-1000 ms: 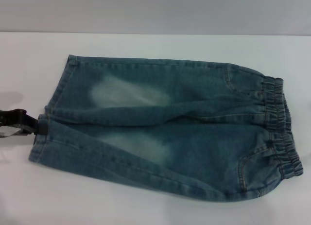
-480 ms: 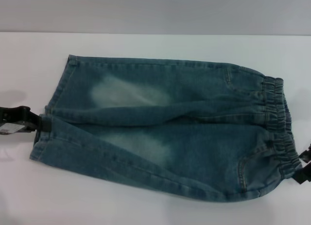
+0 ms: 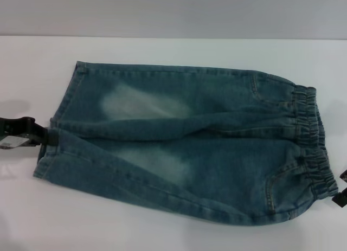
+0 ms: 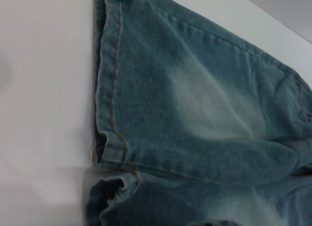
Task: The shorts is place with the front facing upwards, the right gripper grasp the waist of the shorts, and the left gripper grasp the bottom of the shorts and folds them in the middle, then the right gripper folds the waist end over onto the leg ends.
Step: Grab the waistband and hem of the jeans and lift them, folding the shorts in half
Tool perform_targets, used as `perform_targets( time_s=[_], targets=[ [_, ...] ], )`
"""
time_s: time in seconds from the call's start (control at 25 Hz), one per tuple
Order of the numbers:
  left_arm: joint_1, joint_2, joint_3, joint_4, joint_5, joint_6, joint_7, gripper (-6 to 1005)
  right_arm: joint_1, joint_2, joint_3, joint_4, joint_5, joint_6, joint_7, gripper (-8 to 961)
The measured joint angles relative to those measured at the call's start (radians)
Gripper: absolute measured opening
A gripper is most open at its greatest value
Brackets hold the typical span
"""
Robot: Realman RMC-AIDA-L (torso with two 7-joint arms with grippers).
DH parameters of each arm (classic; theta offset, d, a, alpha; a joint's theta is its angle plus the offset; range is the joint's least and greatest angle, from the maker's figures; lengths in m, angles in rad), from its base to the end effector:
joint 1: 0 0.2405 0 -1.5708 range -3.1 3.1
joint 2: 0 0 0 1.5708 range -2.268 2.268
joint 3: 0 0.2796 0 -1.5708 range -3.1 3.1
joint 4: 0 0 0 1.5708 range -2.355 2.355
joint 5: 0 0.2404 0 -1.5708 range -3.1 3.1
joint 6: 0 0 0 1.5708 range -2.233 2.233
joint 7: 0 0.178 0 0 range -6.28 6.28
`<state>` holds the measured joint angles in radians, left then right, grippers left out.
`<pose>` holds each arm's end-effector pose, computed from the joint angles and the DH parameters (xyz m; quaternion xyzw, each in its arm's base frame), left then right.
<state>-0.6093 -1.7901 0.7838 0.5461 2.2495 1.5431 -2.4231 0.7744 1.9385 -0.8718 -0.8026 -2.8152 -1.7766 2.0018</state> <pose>-0.3556 0.3953 0.0481 -0.7520 -0.6488 -0.0715 0.0916 0.3123 0.3901 0.0257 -0.9077 0.3464 -0.2362 0.0160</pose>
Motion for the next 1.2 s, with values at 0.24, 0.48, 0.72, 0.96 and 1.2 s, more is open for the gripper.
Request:
perform_targets(
  time_s=[0.24, 0.48, 0.72, 0.96, 1.2],
  targets=[
    [-0.006, -0.002, 0.000, 0.000, 0.001, -0.006, -0.001, 9, 0.006, 0.009, -0.003, 0.006, -0.001, 0.007, -0.002, 735],
    [-0.008, -0.001, 0.000, 0.000, 0.001, -0.009, -0.003, 9, 0.026, 0.014, -0.016, 0.058, -0.001, 0.013, -0.005, 730],
    [-0.009, 0.000, 0.000, 0.000, 0.001, -0.017, -0.004, 9, 0.028, 0.018, -0.022, 0.060, 0.004, 0.021, -0.007, 725],
    [-0.009, -0.003, 0.000, 0.000, 0.001, -0.020, -0.002, 9, 0.028, 0.024, -0.020, 0.063, 0.019, 0.022, -0.022, 719],
    [-0.009, -0.003, 0.000, -0.004, 0.001, -0.024, 0.002, 9, 0.027, 0.040, -0.024, 0.066, 0.020, 0.022, -0.050, 654]
  ],
)
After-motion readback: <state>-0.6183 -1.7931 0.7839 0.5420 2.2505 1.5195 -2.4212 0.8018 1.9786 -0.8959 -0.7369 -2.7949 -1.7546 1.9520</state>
